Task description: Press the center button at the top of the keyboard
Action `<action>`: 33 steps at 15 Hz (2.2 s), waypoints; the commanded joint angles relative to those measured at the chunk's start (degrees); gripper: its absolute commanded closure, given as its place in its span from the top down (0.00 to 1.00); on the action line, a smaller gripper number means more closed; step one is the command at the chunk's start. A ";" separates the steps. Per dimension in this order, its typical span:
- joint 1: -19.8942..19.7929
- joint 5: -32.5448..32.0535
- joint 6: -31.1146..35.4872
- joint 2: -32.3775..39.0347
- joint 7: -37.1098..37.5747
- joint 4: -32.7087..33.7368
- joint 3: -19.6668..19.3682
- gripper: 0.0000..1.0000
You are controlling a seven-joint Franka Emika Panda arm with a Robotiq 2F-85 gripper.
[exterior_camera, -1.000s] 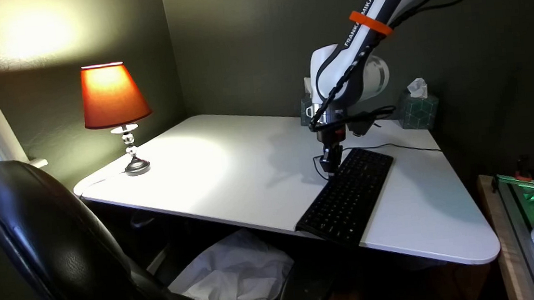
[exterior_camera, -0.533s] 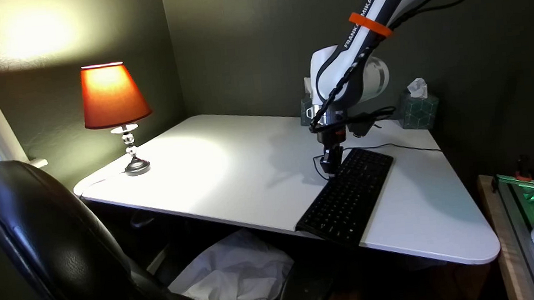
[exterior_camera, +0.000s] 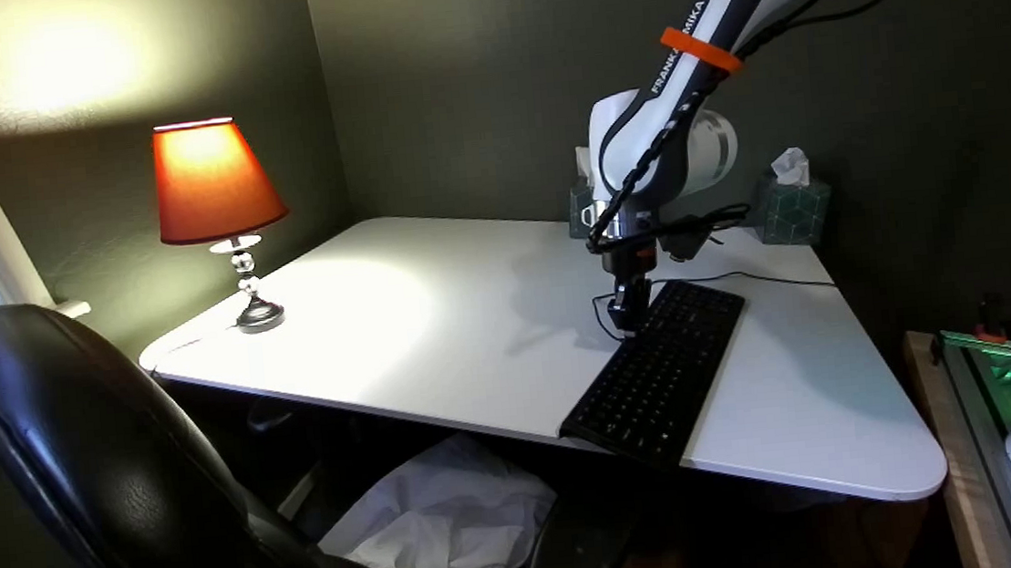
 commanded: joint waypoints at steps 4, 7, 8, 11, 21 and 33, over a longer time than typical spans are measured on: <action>-1.09 1.47 0.73 1.25 -1.58 0.46 1.17 0.00; -1.11 1.46 0.81 1.21 -1.55 0.44 1.19 0.00; -1.08 1.41 0.84 1.20 -1.48 0.44 1.17 0.00; -1.11 1.36 0.84 1.16 -1.42 0.42 1.16 0.00; -1.60 2.11 0.91 -0.42 -2.01 -0.30 1.47 0.00; -0.95 1.75 1.32 -4.60 -1.47 -2.19 0.93 0.28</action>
